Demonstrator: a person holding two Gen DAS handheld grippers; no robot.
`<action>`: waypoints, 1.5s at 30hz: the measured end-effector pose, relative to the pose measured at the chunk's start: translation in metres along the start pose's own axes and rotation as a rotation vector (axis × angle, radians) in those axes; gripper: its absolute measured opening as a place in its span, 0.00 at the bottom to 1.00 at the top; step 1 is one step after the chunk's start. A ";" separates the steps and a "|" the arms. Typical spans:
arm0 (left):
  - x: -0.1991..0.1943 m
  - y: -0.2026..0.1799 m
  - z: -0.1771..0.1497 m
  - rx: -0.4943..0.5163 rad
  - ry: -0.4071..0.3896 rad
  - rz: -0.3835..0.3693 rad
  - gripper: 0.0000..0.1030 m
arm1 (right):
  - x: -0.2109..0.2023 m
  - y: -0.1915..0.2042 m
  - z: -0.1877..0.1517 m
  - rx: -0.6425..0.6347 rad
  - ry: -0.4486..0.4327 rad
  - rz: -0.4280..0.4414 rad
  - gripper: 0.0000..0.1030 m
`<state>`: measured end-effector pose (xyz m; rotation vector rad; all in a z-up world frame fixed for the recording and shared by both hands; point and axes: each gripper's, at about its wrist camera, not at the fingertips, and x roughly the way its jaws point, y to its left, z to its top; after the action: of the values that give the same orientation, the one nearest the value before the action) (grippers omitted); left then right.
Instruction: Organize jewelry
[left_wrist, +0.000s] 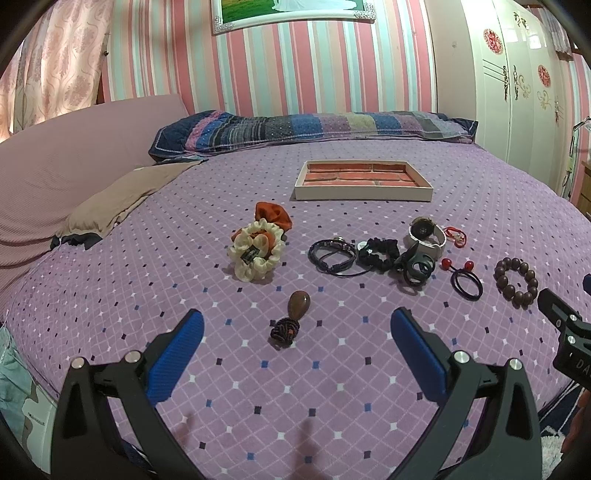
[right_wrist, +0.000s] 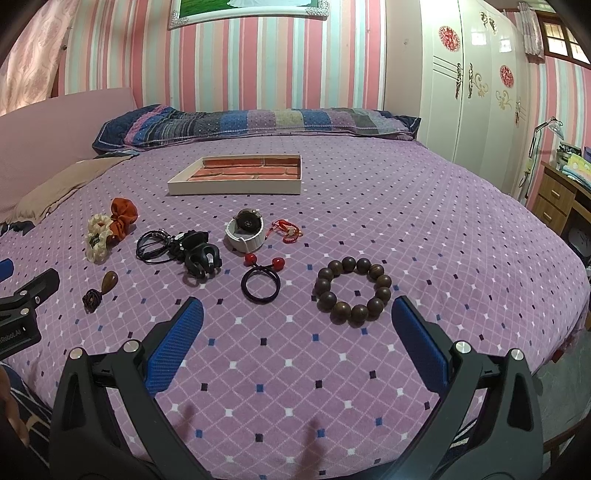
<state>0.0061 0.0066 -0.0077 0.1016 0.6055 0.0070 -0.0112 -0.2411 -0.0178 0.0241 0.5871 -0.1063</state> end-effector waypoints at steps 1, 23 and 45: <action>0.000 0.000 0.000 0.000 0.001 0.000 0.96 | 0.000 0.000 0.000 0.001 0.000 0.000 0.96; 0.016 -0.007 -0.012 0.025 0.037 -0.031 0.96 | 0.010 -0.008 -0.005 0.009 -0.007 -0.006 0.96; 0.096 0.002 0.002 0.033 0.141 -0.040 0.96 | 0.085 -0.026 0.006 0.005 0.024 -0.038 0.96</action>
<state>0.0859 0.0124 -0.0606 0.1216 0.7490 -0.0350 0.0597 -0.2753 -0.0593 0.0192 0.6110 -0.1442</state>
